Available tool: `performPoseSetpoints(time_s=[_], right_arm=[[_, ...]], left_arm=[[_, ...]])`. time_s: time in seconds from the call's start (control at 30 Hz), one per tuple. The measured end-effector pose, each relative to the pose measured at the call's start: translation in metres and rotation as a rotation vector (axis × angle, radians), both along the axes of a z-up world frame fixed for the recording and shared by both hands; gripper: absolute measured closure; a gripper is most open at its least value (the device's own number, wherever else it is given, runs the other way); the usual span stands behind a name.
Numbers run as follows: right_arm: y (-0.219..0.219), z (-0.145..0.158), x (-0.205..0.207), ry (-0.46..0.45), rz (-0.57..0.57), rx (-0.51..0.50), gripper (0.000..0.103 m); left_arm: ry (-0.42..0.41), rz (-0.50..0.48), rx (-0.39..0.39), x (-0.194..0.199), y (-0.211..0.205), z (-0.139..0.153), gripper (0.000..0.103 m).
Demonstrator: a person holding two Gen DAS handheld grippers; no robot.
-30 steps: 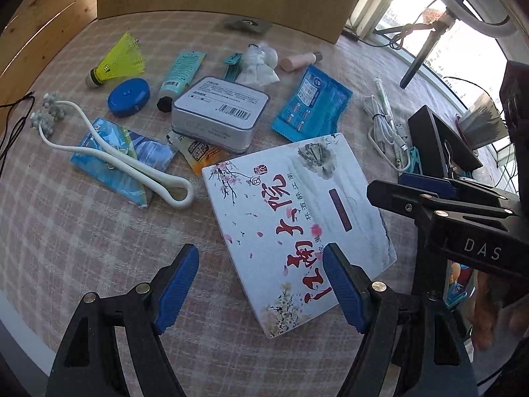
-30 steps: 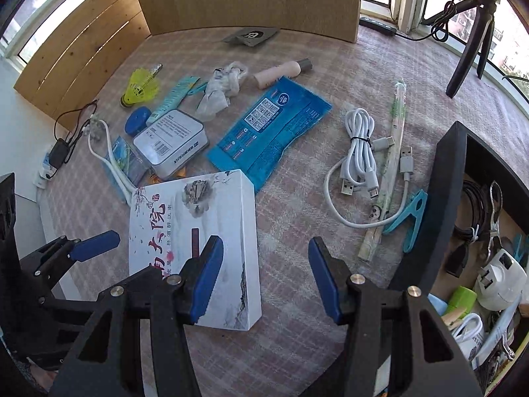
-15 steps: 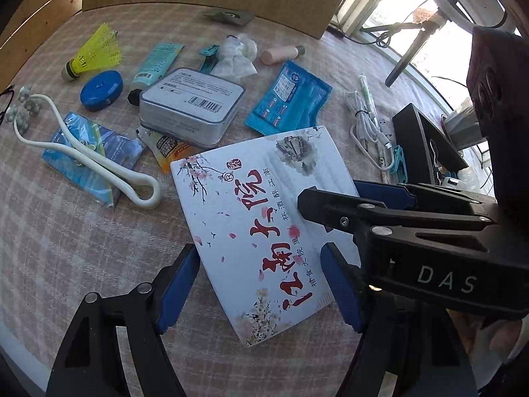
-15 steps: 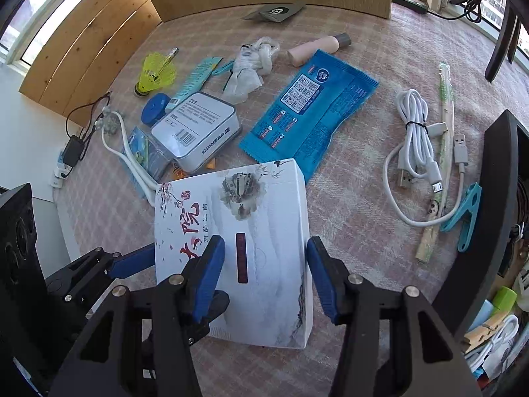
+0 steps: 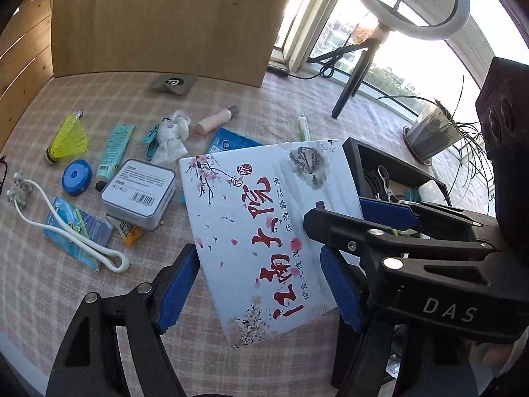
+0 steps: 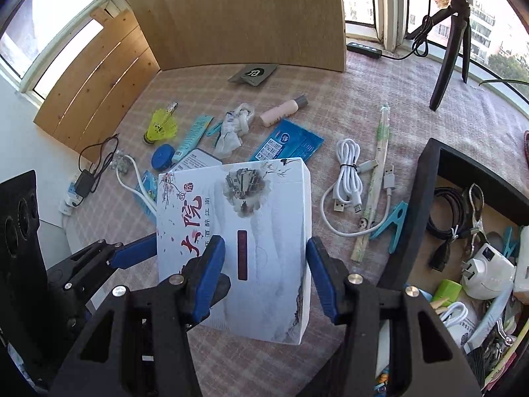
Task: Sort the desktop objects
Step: 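Grasp the white flower-print box with both grippers from its sides, then lift the flower-print box into the black tray and open both grippers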
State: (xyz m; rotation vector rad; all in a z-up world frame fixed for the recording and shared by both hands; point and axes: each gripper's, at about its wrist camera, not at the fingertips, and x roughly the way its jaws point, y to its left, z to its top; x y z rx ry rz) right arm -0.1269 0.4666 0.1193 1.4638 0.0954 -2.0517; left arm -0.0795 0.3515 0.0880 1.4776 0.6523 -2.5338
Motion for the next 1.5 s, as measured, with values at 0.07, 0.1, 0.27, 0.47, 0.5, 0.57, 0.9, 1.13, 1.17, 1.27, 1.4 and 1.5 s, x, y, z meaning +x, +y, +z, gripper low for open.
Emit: performPoseSetpoints(time_s=[0.07,0.1,0.27,0.47,0.5,0.57,0.9,1.13,1.17,1.27,1.4,1.5], right_arm=[[0.017,0.01,-0.005,0.03,-0.03,0.009,0.052],[0.028,0.014,-0.007,0.04,-0.047,0.013,0.052],[0.087,0.032,-0.024,0.058,-0.149,0.024,0.052],[0.156,0.047,-0.033,0.085,-0.271,0.05,0.052],[0.166,0.048,-0.035,0.086,-0.291,0.052,0.052],[0.185,0.051,-0.038,0.084,-0.323,0.053,0.052],[0.228,0.058,-0.04,0.094,-0.419,0.048,0.052],[0.204,0.057,-0.038,0.091,-0.373,0.046,0.052],[0.2,0.057,-0.038,0.089,-0.364,0.041,0.052],[0.183,0.055,-0.037,0.088,-0.331,0.038,0.052],[0.16,0.051,-0.036,0.075,-0.29,0.024,0.052],[0.14,0.047,-0.035,0.066,-0.253,0.022,0.052]], left_arm=[[0.014,-0.038,0.005,-0.013,0.014,0.008,0.03],[0.02,-0.059,0.004,-0.021,0.023,0.011,0.031],[0.046,-0.177,-0.001,-0.057,0.072,0.024,0.03],[0.062,-0.305,0.0,-0.092,0.135,0.036,0.03],[0.065,-0.324,-0.005,-0.097,0.144,0.037,0.03],[0.069,-0.359,-0.011,-0.102,0.161,0.042,0.031],[0.066,-0.385,-0.014,-0.106,0.166,0.047,0.031],[0.051,-0.315,-0.014,-0.1,0.133,0.042,0.031],[0.05,-0.307,-0.019,-0.098,0.127,0.041,0.031],[0.04,-0.267,-0.022,-0.091,0.107,0.036,0.031],[0.027,-0.211,-0.026,-0.079,0.078,0.029,0.031],[0.01,-0.157,-0.02,-0.068,0.053,0.022,0.031]])
